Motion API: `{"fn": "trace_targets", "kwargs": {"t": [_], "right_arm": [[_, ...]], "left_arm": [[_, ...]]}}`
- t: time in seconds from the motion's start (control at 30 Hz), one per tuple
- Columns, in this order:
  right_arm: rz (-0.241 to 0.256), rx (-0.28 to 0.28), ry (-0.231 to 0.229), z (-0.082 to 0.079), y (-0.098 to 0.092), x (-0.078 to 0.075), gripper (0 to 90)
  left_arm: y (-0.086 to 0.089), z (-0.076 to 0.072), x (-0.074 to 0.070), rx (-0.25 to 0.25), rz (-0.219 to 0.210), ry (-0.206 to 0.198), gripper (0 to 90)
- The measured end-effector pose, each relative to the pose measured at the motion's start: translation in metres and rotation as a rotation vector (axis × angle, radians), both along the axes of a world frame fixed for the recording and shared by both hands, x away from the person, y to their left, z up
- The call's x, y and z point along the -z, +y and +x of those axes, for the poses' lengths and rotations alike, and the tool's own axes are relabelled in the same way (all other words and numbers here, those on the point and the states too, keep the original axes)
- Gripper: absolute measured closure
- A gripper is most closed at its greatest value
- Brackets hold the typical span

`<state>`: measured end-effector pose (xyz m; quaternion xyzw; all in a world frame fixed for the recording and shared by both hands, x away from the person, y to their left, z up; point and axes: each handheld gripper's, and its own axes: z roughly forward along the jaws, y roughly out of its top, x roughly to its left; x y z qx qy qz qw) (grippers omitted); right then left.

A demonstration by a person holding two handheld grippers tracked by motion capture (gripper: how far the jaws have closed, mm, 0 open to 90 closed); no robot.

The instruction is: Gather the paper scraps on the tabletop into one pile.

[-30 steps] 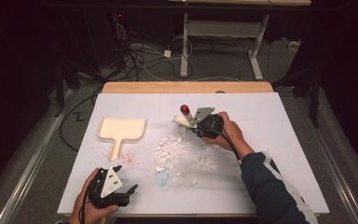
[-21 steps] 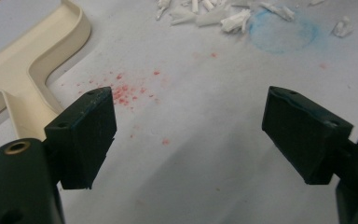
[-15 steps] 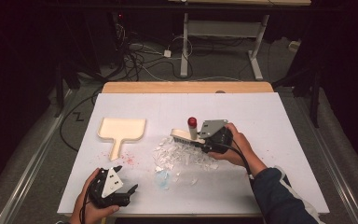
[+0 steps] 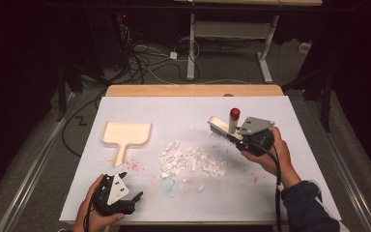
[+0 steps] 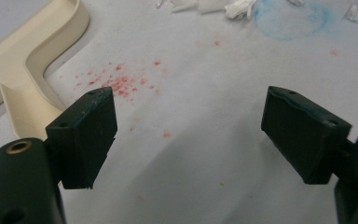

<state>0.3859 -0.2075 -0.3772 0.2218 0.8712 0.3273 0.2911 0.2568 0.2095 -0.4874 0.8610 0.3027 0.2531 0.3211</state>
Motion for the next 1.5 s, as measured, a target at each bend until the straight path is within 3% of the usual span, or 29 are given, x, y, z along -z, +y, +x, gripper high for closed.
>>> {"fn": "trace_targets", "kwargs": {"t": [0.13,0.23,0.33,0.47,0.53,0.63,0.9,1.1,1.2,1.5], "right_arm": [[-0.039,0.063,0.037,0.004,-0.013,0.01,67.8],[-0.047,0.092,0.104,0.01,-0.019,0.021,67.8],[-0.07,0.16,0.118,0.017,-0.026,0.03,67.8],[0.013,0.212,0.152,0.026,-0.039,0.034,67.7],[0.007,0.227,0.143,0.027,-0.04,0.034,67.7],[0.029,0.182,0.183,0.025,-0.035,0.035,67.8],[-0.076,0.017,0.193,-0.009,0.012,0.039,67.3],[-0.013,-0.088,0.202,-0.031,0.032,0.029,67.7],[-0.024,-0.097,0.164,-0.037,0.038,0.026,67.6],[0.095,-0.027,0.113,-0.037,0.012,-0.004,67.6]], "left_arm": [[-0.001,0.0,-0.001,0.006,0.007,-0.004,17.2],[-0.002,0.0,-0.001,0.013,0.013,-0.002,17.2],[-0.003,0.0,0.0,0.017,0.028,-0.001,17.4],[-0.003,0.0,0.001,0.02,0.033,0.002,17.5],[-0.003,0.0,0.001,0.023,0.04,0.005,17.9],[-0.004,0.0,0.002,0.027,0.046,0.004,18.1],[-0.004,0.0,0.002,0.018,0.044,0.011,17.6],[-0.003,0.0,0.001,0.008,0.043,0.003,17.4],[-0.003,0.0,0.001,0.0,0.039,0.0,17.3],[-0.002,0.0,0.001,-0.006,0.039,-0.002,16.9]]}}
